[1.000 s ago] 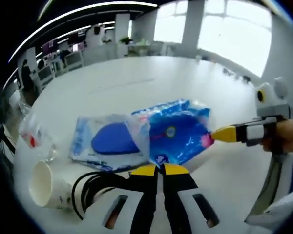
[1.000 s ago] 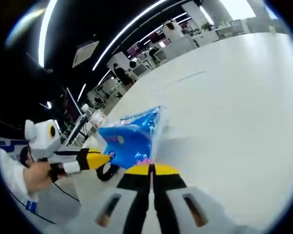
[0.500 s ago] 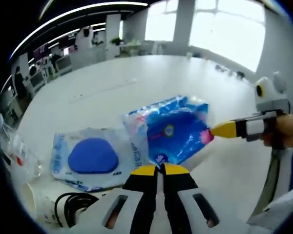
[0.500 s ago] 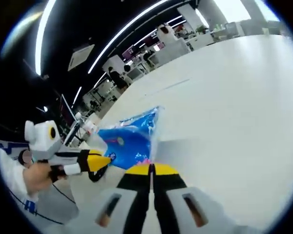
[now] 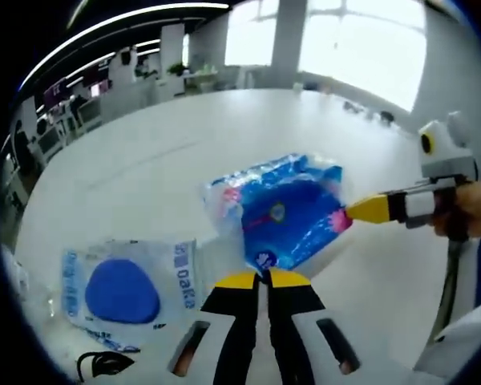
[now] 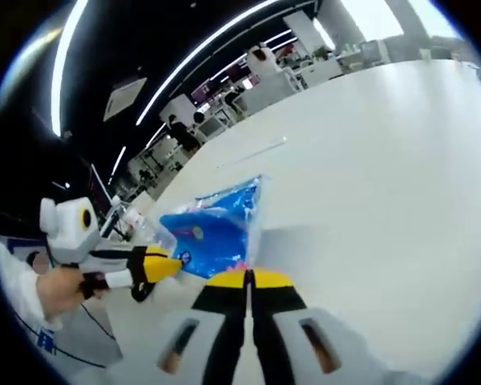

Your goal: Arrange the tabletop items into an orderly group along one side of the table until the central work area is clear of visible clutter.

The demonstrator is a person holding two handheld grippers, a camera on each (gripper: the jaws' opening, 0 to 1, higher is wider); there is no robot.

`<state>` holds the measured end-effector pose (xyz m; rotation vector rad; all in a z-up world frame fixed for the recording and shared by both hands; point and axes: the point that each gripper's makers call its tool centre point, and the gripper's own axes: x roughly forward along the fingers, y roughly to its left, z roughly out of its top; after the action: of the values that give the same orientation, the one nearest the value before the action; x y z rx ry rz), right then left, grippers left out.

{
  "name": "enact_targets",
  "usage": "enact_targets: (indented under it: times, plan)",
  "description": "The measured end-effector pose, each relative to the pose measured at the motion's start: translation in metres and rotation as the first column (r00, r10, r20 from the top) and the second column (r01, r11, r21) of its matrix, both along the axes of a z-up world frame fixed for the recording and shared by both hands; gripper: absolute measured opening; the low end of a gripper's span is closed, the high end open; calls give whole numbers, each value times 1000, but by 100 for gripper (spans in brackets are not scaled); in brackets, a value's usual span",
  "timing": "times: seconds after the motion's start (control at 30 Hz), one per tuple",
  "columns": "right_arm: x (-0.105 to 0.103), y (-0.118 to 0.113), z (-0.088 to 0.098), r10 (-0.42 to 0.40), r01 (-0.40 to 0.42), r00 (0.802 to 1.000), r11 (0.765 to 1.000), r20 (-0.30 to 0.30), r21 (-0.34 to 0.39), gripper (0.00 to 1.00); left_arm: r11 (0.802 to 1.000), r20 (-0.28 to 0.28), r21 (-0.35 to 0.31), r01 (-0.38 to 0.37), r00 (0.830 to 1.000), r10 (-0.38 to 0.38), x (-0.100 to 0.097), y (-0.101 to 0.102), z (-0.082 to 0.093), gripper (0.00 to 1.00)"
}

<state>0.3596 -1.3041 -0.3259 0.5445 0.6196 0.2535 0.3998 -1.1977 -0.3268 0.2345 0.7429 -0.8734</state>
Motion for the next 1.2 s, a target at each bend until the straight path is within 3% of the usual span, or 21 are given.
enact_targets:
  times: [0.17, 0.43, 0.6, 0.93, 1.2]
  plan:
    - [3, -17, -3, -6, 6, 1000, 1000, -4, -2, 0, 1000, 3, 1, 9, 1000, -9, 1, -17, -3, 0]
    - [15, -30, -4, 5, -5, 1000, 1000, -4, -15, 0, 999, -8, 24, 28, 1000, -28, 3, -28, -10, 0]
    - [18, -37, -17, 1, -2, 999, 999, -32, -32, 0, 999, -11, 40, 31, 999, -31, 9, -34, -18, 0]
    - [24, -43, -24, -2, 2, 999, 1000, -42, -9, 0, 998, -24, 62, 20, 1000, -19, 8, -38, -30, 0]
    - [23, -49, -37, -25, 25, 998, 1000, -61, -8, 0, 998, -67, 59, 16, 998, -12, 9, -41, -40, 0]
